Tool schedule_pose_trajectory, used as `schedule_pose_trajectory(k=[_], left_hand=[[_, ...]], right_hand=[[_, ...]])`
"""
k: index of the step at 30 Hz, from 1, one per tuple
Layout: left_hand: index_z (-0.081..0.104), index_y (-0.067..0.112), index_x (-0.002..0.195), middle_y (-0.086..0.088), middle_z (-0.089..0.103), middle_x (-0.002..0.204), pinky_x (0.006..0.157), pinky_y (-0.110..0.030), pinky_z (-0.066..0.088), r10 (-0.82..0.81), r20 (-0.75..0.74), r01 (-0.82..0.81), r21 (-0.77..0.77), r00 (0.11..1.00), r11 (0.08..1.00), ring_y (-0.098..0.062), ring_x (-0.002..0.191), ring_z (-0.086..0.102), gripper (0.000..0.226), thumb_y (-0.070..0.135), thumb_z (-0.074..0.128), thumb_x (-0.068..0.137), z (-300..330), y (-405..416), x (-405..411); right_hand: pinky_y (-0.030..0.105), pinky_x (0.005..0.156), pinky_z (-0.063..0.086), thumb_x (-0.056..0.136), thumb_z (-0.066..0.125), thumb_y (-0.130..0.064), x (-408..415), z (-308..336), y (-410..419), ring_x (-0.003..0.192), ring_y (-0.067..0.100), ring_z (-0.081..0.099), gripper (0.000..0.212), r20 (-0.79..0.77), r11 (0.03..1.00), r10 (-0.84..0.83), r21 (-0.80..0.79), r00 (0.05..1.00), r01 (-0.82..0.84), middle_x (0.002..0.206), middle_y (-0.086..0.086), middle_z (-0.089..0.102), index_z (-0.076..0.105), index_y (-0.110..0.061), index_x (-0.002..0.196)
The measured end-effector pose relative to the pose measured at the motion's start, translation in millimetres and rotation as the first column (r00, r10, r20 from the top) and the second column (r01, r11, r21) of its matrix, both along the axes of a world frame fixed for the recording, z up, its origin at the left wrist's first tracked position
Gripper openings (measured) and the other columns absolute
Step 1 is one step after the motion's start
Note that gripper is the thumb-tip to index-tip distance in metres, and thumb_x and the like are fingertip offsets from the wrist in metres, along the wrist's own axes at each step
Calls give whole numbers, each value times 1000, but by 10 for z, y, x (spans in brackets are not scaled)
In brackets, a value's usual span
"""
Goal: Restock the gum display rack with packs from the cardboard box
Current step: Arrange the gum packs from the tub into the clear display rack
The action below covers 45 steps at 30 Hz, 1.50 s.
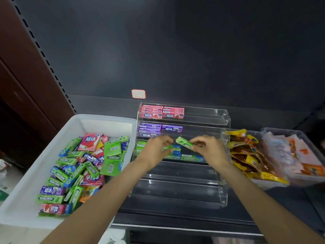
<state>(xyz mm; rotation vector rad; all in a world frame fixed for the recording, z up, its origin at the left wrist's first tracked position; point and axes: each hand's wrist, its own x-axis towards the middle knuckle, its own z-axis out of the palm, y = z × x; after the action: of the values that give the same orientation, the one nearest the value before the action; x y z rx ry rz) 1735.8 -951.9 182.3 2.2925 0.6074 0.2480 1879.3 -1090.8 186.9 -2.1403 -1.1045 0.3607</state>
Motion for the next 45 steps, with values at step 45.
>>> schedule_pose_trajectory(k=[45], left_hand=[[51,11,131,-10,52,129,96,-40,40,535,-71,-467,398,842,790,-33,115,47,44,17,59,88,-87,1518,-2498]], right_hand=[[19,85,40,94,52,-13,-2068,-137,1762,99,15,59,24,62,945,326,13,943,-327,109,3,64,65,-12,114]])
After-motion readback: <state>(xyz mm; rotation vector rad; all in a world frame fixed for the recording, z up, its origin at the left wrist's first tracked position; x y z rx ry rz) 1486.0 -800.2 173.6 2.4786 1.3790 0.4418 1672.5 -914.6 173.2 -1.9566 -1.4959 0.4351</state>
